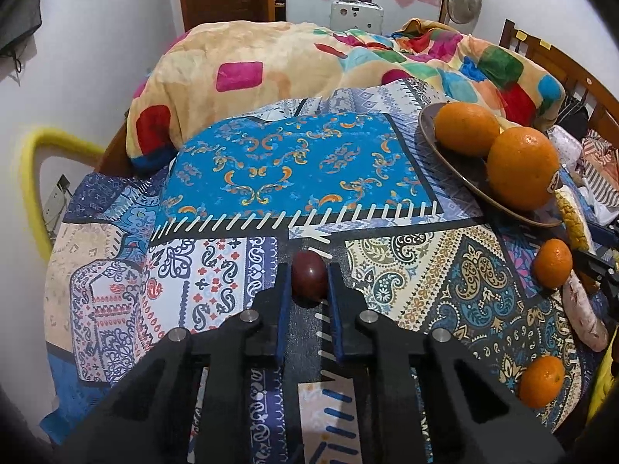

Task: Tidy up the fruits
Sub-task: 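Grasp a pink pomelo segment with the right tool while the left tool grasps a dark red fruit, then lay the pomelo segment on the plate with the right tool while the left tool carries the red fruit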

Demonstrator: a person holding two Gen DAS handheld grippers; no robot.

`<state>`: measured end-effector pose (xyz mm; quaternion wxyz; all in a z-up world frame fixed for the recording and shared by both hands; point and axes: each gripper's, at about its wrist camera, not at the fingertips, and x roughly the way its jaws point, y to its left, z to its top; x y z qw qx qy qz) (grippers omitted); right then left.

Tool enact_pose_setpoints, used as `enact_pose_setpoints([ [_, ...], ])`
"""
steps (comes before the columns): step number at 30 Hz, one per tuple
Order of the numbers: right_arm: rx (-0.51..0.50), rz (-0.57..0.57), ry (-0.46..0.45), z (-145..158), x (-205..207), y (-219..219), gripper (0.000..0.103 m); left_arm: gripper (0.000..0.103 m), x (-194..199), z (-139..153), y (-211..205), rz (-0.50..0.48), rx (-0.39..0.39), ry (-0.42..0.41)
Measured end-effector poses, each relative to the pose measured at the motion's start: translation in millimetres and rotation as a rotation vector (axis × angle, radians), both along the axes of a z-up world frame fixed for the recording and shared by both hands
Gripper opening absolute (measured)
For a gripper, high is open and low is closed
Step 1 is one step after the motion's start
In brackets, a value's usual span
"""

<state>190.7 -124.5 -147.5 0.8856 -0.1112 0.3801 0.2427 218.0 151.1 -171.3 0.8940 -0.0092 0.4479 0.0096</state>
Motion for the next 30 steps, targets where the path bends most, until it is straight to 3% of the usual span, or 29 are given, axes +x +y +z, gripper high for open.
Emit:
enact_pose_setpoints([
  [6, 0.018, -0.004, -0.001, 3.6, -2.7, -8.9, 0.048, 0.016, -10.3, 9.7, -3.9, -0.007, -0.014, -0.015],
  [18, 0.077, -0.062, -0.073, 36.4, -4.8, -38.5, 0.047, 0.016, -29.8, 63.6, -49.5, -0.095, -0.026, -0.14],
  [30, 0.102, -0.079, -0.163, 63.7, 15.5, -44.9, 0.047, 0.016, 0.7, 71.1, -88.6, -0.166, -0.047, -0.172],
])
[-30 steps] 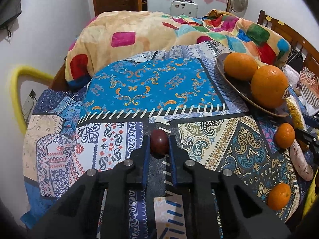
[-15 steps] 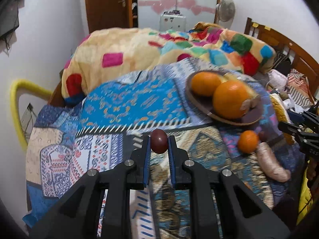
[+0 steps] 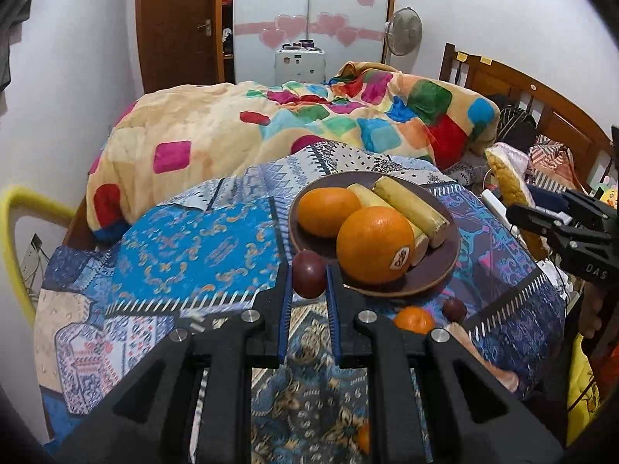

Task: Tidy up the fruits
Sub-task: 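Lay the pomelo segment on the plate with the right tool while the left tool carries the red fruit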

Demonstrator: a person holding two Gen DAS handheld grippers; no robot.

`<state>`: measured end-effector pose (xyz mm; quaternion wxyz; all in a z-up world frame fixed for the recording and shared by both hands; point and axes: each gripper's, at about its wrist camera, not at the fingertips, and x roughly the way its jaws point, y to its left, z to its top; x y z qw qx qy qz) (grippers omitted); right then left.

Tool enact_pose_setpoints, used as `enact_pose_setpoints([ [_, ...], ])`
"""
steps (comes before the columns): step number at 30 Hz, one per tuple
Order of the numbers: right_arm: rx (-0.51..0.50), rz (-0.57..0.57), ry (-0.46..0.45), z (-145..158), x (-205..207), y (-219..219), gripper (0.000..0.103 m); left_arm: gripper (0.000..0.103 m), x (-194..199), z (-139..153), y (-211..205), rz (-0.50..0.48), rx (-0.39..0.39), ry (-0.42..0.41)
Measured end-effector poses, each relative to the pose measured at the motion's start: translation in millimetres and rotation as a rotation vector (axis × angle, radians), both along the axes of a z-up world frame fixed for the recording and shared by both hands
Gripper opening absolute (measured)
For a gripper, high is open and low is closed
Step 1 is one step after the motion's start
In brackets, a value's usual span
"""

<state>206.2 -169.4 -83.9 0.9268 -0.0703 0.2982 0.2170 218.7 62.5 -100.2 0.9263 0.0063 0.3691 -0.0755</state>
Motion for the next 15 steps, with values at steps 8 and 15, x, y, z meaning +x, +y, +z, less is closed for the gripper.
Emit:
enact_pose_setpoints([
  [8, 0.009, 0.016, -0.026, 4.1, 22.1, 10.1, 0.047, 0.016, 30.9, -12.5, -5.7, -0.01, -0.003, 0.032],
  [15, 0.0, 0.047, -0.024, -1.7, 42.2, 26.2, 0.048, 0.017, 51.0, -21.0, -8.5, -0.013, -0.006, 0.047],
])
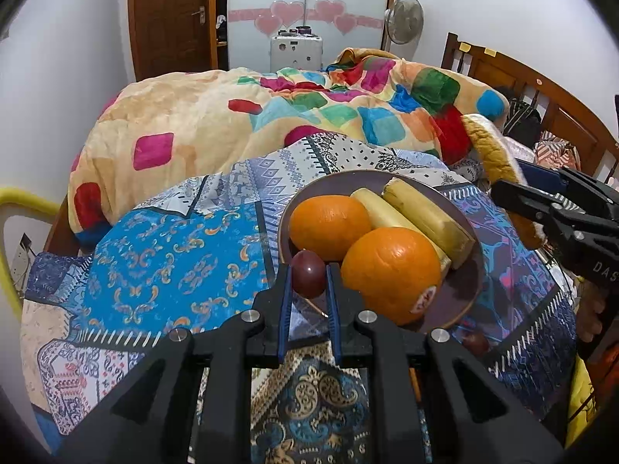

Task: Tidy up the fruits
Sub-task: 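Lay the pomelo segment on the plate with the right tool while the left tool carries the red fruit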

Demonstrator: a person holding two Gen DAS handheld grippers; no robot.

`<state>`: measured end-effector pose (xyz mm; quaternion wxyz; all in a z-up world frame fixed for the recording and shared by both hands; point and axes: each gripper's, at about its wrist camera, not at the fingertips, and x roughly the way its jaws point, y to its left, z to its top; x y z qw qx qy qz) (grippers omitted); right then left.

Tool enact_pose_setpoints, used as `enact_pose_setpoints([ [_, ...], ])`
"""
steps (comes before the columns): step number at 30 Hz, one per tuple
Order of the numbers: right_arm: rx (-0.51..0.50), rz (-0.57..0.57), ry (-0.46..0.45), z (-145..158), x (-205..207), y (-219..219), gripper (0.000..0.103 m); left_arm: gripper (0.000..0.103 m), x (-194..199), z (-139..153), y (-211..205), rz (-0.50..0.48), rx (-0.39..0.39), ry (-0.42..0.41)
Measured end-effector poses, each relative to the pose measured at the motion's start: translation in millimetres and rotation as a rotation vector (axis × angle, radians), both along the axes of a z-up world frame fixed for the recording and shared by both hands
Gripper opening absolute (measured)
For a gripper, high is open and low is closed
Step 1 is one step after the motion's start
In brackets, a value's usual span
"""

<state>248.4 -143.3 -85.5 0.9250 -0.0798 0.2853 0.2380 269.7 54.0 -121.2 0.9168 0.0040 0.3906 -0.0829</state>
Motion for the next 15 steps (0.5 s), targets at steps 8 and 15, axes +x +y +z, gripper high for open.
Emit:
enact_pose_setpoints([
  [8, -0.043, 0.06, 0.074, -19.0, 25.6, 22.7, 0.048, 0.017, 18.7, -15.5, -4.2, -0.003, 0.003, 0.048],
  [15, -0.055, 0.092, 0.133, -32.3, 36.6, 29.8, 0.048, 0.016, 19.2, -17.3, -6.5, -0.012, 0.006, 0.044],
])
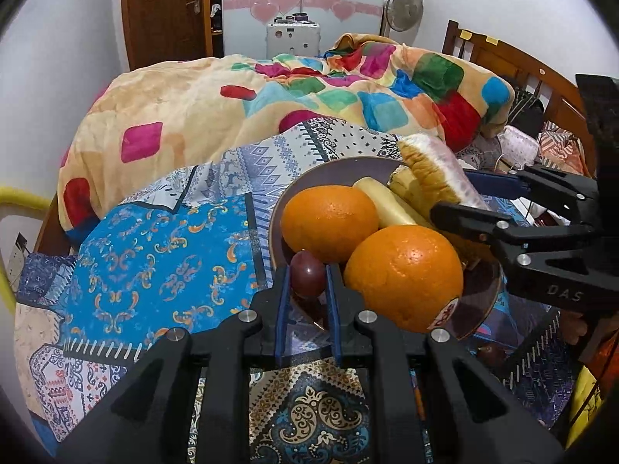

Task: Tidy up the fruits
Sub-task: 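Lay the pomelo segment on the plate with the right tool while the left tool carries the red fruit, then withdraw the right tool toward the second pomelo segment while the left tool moves to a mandarin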

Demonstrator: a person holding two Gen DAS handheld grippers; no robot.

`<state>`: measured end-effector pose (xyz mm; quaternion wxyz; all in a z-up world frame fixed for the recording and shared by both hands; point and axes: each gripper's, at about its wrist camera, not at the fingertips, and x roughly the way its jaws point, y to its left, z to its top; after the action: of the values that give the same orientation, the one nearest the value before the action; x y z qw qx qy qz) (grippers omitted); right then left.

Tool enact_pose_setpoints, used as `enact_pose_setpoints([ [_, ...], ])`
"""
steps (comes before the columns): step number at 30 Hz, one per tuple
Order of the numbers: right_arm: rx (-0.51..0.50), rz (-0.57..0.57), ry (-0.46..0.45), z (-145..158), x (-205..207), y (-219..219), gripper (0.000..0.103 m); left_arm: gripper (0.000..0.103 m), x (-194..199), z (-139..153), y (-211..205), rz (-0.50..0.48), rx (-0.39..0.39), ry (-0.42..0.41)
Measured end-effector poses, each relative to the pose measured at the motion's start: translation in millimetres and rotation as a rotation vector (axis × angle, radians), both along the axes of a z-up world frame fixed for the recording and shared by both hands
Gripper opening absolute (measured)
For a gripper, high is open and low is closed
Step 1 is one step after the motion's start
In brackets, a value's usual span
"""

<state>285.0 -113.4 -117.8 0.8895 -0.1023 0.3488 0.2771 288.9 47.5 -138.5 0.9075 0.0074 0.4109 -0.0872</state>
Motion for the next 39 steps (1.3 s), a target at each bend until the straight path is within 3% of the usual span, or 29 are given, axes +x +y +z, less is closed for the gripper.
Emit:
enact_pose_setpoints([
  [12, -0.022, 0.004, 0.002, -3.5, 2.1, 4.1, 0.05, 0.019, 3.5, -0.6, 2.9, 0.004, -0.008, 0.007],
  [21, -0.011, -0.011, -0.005, 0.8, -3.9, -4.2, 0.054, 0.035, -3.4, 3.8, 8.1, 0.023, -0.009, -0.004],
  [26, -0.012, -0.026, -0.046, 12.9, -17.2, -9.1, 0.054, 0.037, -20.9, 17.4, 6.3, 0.022, 0.002, -0.032],
  [39, 0.049, -0.038, -0.103, 51.9, -78.9, -27.1, 0.055, 0.055, -100.4, 65.2, 4.7, 0.056, 0.0, -0.132],
])
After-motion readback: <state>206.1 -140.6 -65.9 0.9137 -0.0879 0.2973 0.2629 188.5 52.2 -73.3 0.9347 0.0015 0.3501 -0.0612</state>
